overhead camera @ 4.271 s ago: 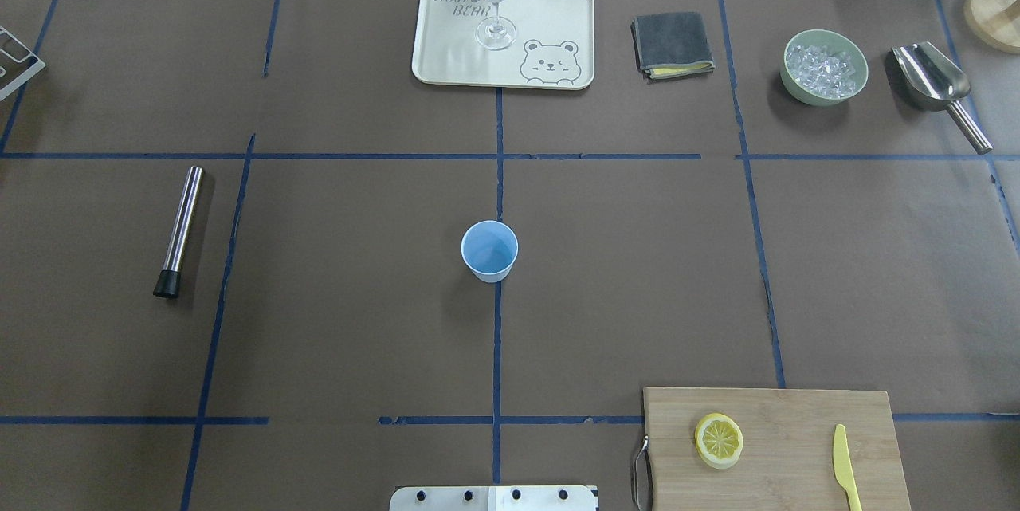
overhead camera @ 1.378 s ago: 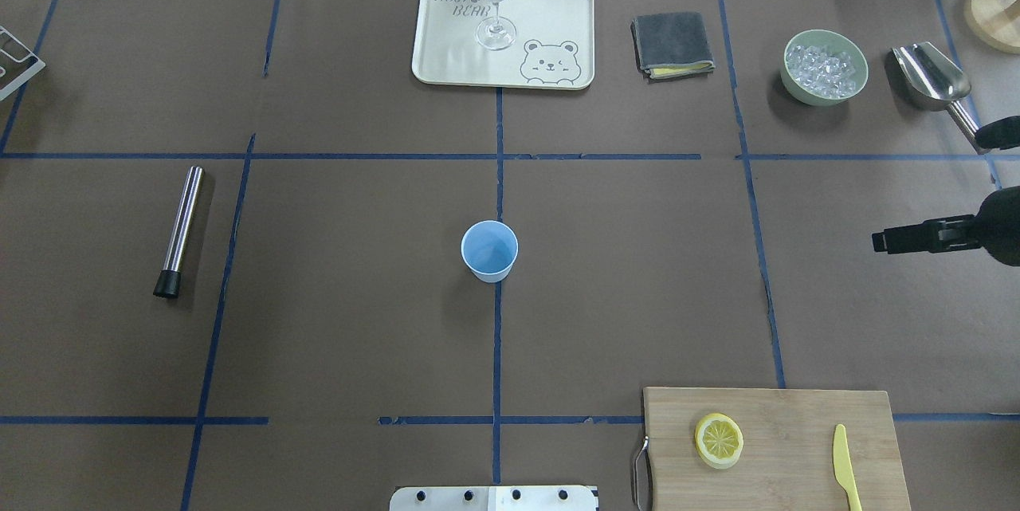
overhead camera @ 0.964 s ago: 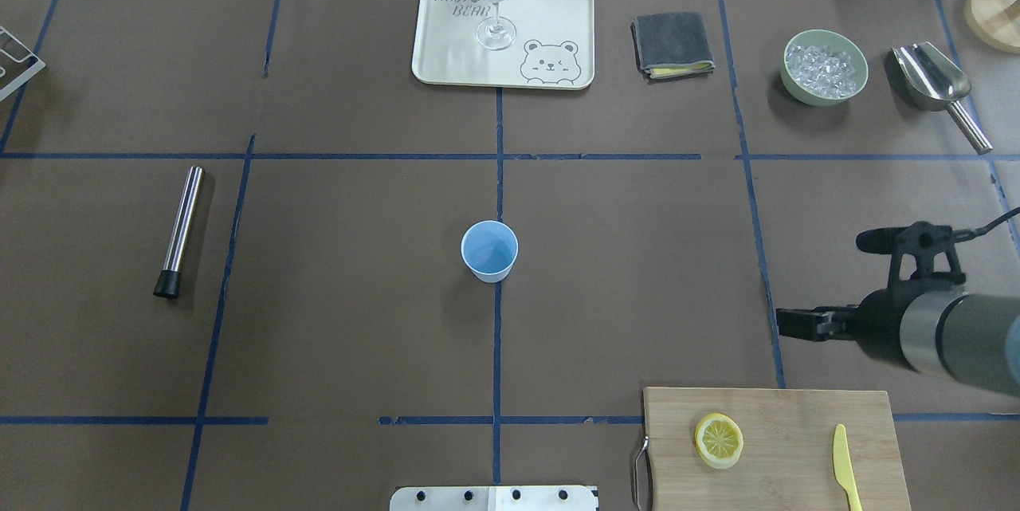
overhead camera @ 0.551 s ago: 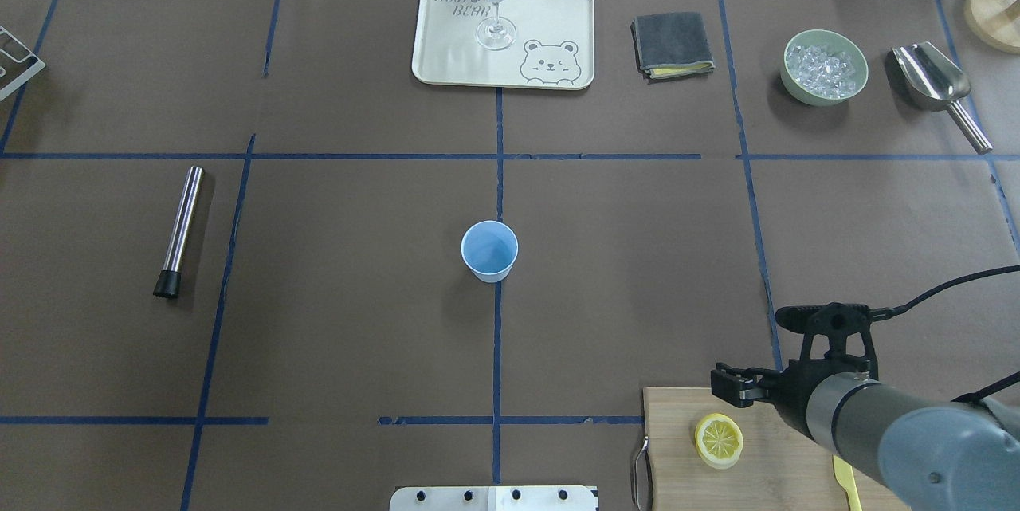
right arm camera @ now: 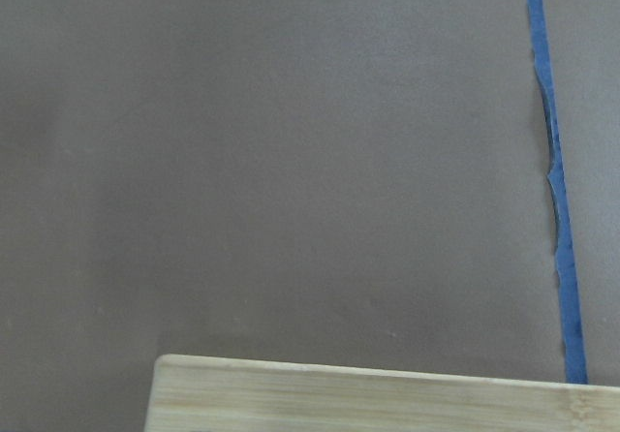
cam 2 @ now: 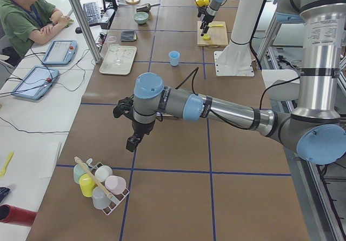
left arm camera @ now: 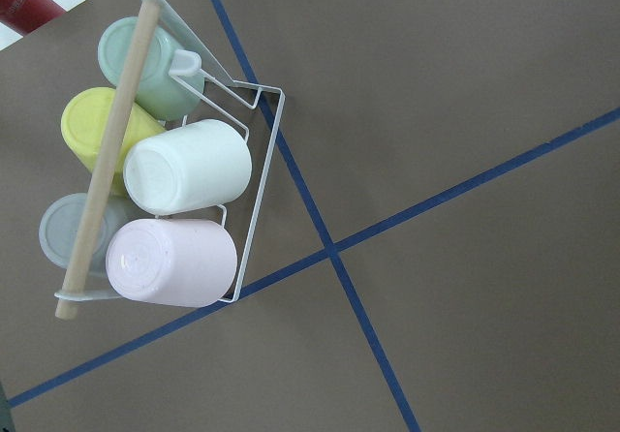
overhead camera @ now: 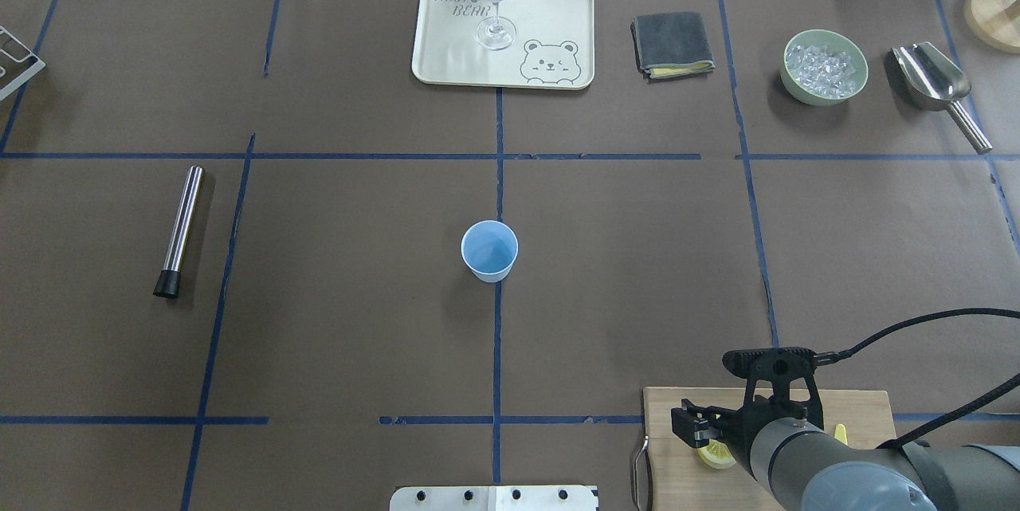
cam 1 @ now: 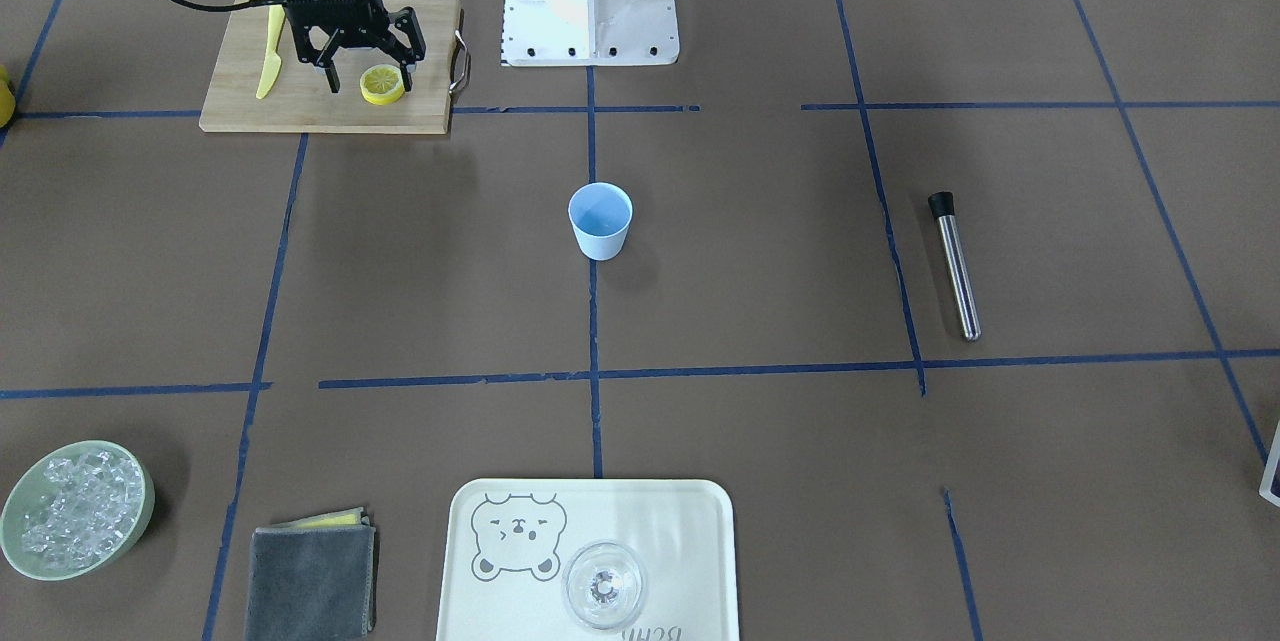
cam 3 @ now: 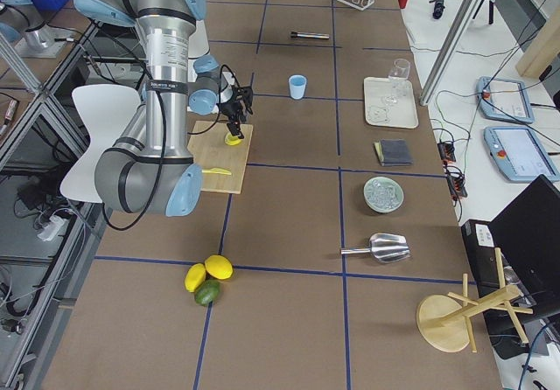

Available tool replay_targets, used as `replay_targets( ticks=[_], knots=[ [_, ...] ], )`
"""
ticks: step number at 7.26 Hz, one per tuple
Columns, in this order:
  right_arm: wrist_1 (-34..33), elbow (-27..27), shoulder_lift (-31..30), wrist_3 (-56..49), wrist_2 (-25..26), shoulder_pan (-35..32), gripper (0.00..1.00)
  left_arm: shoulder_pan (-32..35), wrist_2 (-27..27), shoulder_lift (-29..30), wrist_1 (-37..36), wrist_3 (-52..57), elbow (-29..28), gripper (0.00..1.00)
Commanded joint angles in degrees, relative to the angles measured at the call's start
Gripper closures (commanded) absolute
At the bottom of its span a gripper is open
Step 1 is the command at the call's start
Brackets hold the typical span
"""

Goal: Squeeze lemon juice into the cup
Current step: 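Move the right gripper down toward the lemon slice on the cutting board, then close the right gripper on the lemon slice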

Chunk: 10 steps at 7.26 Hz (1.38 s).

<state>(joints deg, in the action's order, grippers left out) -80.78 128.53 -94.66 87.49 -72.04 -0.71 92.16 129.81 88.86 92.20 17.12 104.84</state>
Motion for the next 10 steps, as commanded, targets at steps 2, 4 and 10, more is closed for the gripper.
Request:
replay_targets(
  ticks=[2, 4, 10],
  knots=[
    [9.2, -3.7, -2.7, 0.1, 0.0, 0.4, 0.00, 0.0, 0.0, 0.0, 0.4, 0.0, 0.0, 0.00],
    [9.3, -3.7, -2.6, 0.1, 0.1, 1.1, 0.00, 0.0, 0.0, 0.0, 0.5, 0.0, 0.0, 0.00],
    [8.5, -3.7, -2.8, 0.1, 0.2, 3.3, 0.01, 0.0, 0.0, -0.1, 0.5, 0.0, 0.5, 0.00]
  ],
)
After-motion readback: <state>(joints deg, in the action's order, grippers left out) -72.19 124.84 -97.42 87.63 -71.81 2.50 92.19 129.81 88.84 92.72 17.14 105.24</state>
